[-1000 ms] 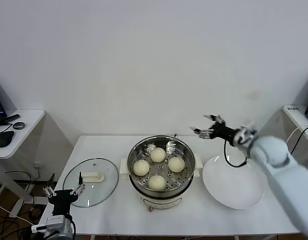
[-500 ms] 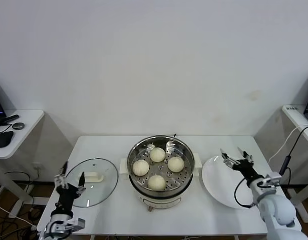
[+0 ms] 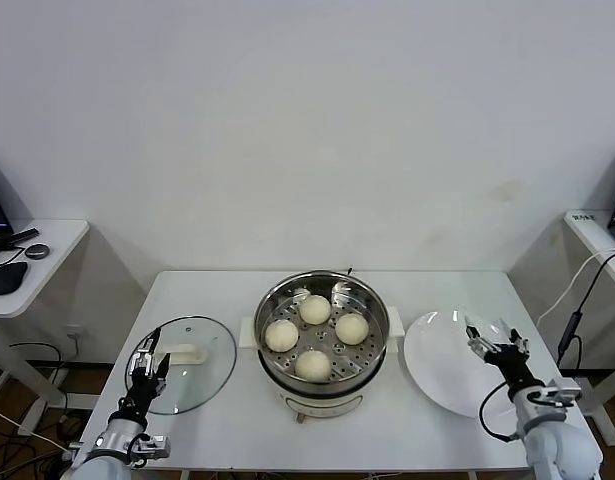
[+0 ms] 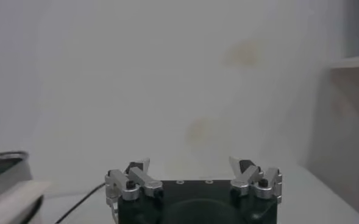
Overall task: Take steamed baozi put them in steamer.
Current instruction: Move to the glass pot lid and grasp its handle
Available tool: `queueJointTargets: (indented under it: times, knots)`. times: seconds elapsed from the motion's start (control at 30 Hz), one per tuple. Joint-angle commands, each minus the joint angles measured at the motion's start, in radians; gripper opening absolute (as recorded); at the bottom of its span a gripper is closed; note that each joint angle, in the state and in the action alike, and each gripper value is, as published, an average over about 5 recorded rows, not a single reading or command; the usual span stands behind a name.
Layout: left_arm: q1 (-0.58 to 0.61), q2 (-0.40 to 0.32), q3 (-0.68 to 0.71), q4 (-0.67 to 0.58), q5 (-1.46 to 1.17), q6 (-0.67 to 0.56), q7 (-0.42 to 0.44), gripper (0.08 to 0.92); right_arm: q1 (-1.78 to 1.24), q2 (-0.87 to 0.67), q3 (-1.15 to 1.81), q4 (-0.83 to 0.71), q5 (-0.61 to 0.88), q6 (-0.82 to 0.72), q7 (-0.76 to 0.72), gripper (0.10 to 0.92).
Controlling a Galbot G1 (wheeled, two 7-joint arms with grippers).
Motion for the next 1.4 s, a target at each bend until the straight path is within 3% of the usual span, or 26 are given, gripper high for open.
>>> queueJointTargets:
  times: [0.03,1.4]
  knots:
    - [-0.062,0.04,0.028,0.148,0.026,-0.008,-0.039,0.823,-0.022,0.029,0.034,-0.013,-0.014,0.025,0.008,0.823]
    - [-0.32,0.001,0.107,0.399,0.01,0.033,-0.062,0.823,-0.016,0.032,0.065,-0.084,-0.018,0.042,0.006,0.823]
